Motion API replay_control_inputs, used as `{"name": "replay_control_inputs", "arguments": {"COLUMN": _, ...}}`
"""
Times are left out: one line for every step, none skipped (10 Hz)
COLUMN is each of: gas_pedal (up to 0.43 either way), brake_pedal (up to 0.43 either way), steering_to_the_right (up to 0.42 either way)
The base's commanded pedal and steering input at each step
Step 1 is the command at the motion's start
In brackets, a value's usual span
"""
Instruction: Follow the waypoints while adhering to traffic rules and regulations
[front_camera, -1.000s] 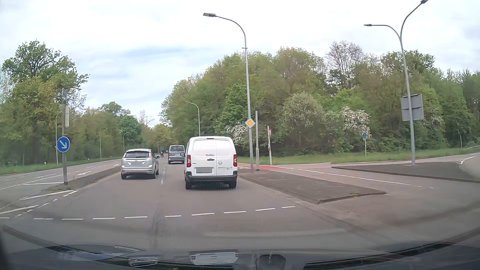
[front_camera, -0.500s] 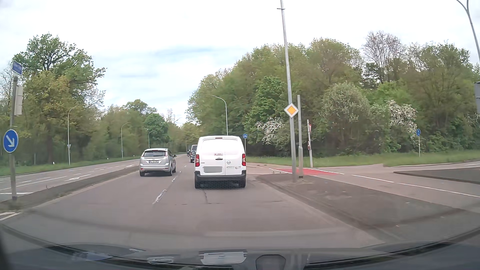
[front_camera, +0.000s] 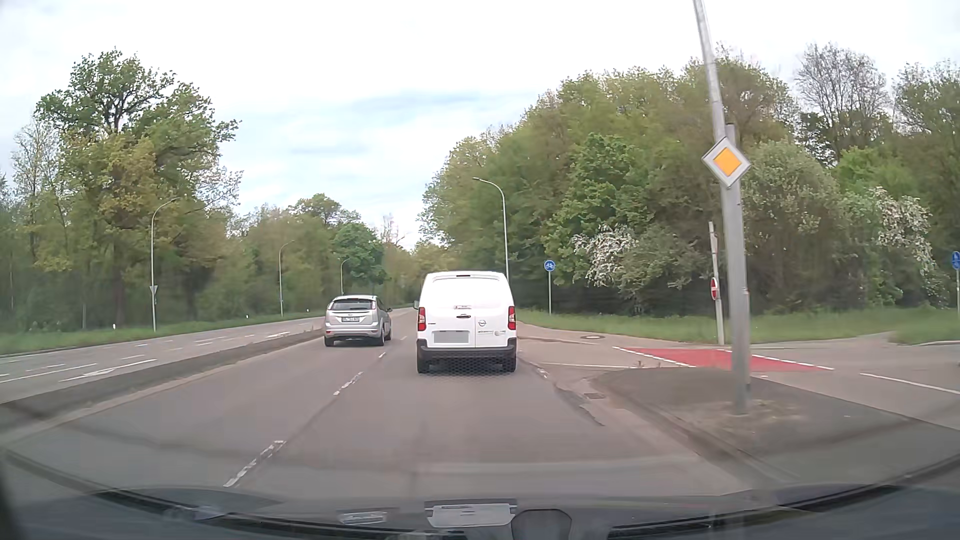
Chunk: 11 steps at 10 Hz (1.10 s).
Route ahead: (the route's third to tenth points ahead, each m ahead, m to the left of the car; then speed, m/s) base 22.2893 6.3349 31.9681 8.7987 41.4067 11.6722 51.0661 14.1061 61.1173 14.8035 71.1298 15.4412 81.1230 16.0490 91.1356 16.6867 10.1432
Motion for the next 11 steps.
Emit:
{"name": "replay_control_inputs", "arguments": {"gas_pedal": 0.067, "brake_pedal": 0.0, "steering_to_the_right": -0.057}}
{"name": "replay_control_inputs", "arguments": {"gas_pedal": 0.067, "brake_pedal": 0.0, "steering_to_the_right": -0.051}}
{"name": "replay_control_inputs", "arguments": {"gas_pedal": 0.067, "brake_pedal": 0.0, "steering_to_the_right": -0.044}}
{"name": "replay_control_inputs", "arguments": {"gas_pedal": 0.067, "brake_pedal": 0.0, "steering_to_the_right": -0.037}}
{"name": "replay_control_inputs", "arguments": {"gas_pedal": 0.067, "brake_pedal": 0.0, "steering_to_the_right": -0.03}}
{"name": "replay_control_inputs", "arguments": {"gas_pedal": 0.079, "brake_pedal": 0.0, "steering_to_the_right": -0.025}}
{"name": "replay_control_inputs", "arguments": {"gas_pedal": 0.087, "brake_pedal": 0.0, "steering_to_the_right": -0.015}}
{"name": "replay_control_inputs", "arguments": {"gas_pedal": 0.087, "brake_pedal": 0.0, "steering_to_the_right": -0.009}}
{"name": "replay_control_inputs", "arguments": {"gas_pedal": 0.098, "brake_pedal": 0.0, "steering_to_the_right": -0.007}}
{"name": "replay_control_inputs", "arguments": {"gas_pedal": 0.11, "brake_pedal": 0.0, "steering_to_the_right": -0.007}}
{"name": "replay_control_inputs", "arguments": {"gas_pedal": 0.118, "brake_pedal": 0.0, "steering_to_the_right": -0.007}}
